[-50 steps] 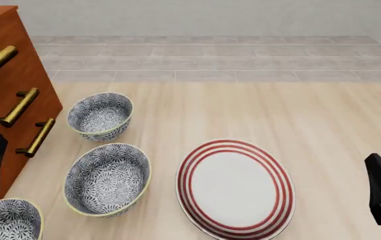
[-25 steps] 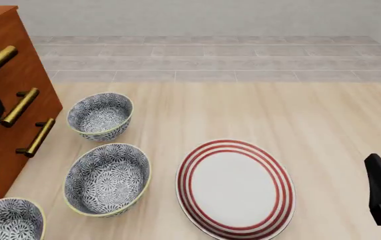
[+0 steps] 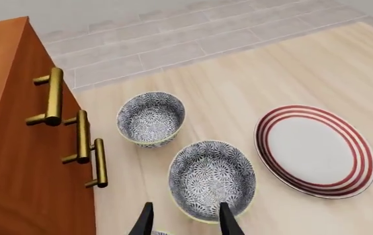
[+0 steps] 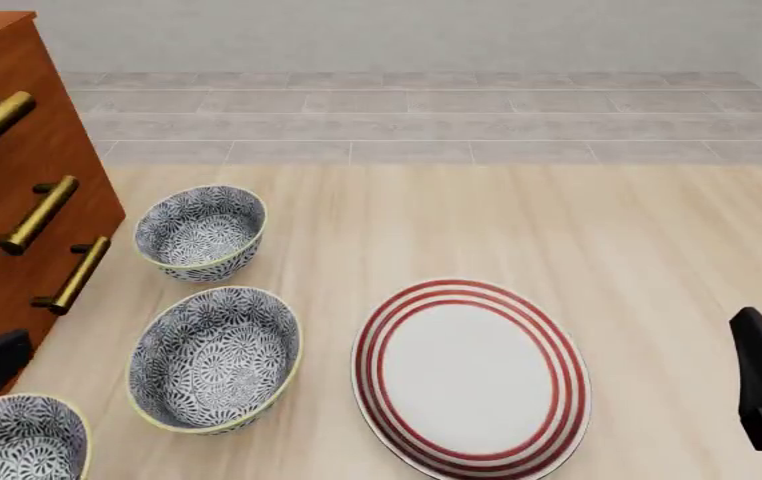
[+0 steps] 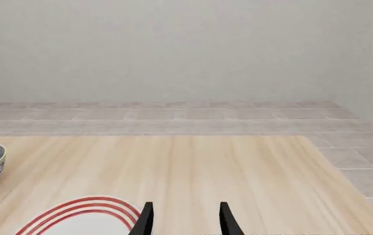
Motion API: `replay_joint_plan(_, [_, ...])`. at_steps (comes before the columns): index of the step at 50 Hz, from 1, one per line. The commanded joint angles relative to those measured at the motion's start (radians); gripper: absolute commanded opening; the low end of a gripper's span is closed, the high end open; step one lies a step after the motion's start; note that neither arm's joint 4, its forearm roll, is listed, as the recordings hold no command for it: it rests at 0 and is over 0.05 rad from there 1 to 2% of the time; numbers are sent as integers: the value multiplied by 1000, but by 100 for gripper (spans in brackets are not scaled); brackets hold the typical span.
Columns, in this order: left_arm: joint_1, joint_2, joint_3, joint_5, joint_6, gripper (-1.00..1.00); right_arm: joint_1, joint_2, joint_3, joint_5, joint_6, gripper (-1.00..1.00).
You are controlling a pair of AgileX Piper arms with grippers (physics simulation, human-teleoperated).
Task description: Put the bowl at the front on the plate.
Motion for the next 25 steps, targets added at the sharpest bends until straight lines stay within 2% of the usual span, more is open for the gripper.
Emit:
replay_joint_plan(1, [32,-124,60,196,-51,100,-1,2,1,5,2,100])
replay_joint_plan(16, [60,-165,125,262,-116,100,-2,6,-3,5,10,100])
replay_joint_plan(25, [86,-161,211,232,-163,100,-6,3,-1,5,16,100])
